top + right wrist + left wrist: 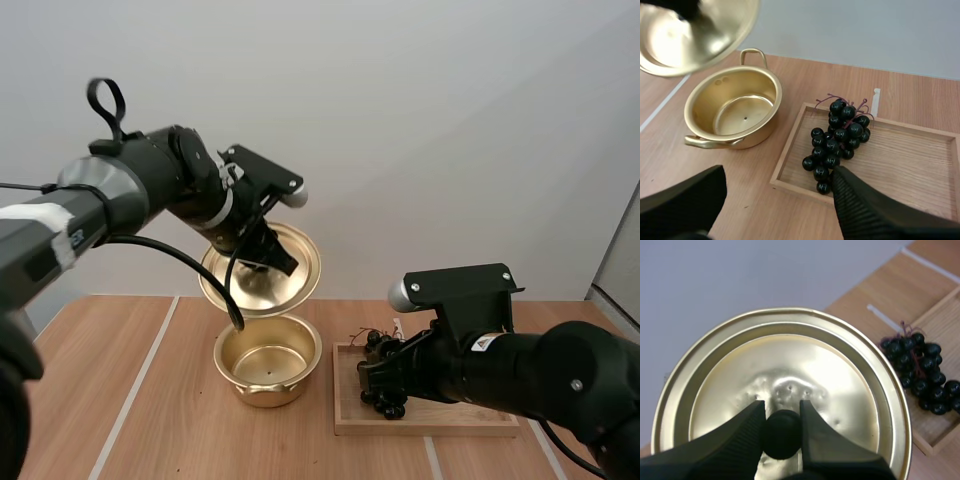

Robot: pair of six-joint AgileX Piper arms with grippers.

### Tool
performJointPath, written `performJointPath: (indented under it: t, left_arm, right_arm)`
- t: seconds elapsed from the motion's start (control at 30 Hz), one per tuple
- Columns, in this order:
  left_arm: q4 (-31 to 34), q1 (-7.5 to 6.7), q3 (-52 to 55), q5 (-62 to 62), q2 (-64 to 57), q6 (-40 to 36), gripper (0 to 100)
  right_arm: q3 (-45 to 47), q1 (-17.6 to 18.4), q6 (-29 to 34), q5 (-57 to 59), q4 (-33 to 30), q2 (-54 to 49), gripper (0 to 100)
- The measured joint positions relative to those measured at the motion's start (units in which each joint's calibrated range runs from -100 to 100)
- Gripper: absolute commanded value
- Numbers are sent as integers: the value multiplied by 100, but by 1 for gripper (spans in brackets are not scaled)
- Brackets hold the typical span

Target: Open the lid, put the grape in the pot, and close it

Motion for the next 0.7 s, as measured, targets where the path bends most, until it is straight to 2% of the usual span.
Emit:
performJointPath:
  t: [0.23,0.33,0.43,0.47,0.7]
  left_arm:
    - [95,0,-457,193,-1164,-95,0]
    - [95,0,-558,254,-1542,-97,0]
    - [95,0,-572,270,-1765,-97,0]
    - [95,0,-588,294,-1842,-97,0]
    - [104,0,-602,418,-2632,-107,0]
  right_arm:
    - [0,0,-148,-1179,41,1293,100]
    - [-161,26,-236,-1706,51,2310,100]
    - [-348,66,-238,-1869,51,2852,100]
    - [-573,94,-258,-2040,77,3359,100]
    - [-976,102,-297,-2437,113,4280,100]
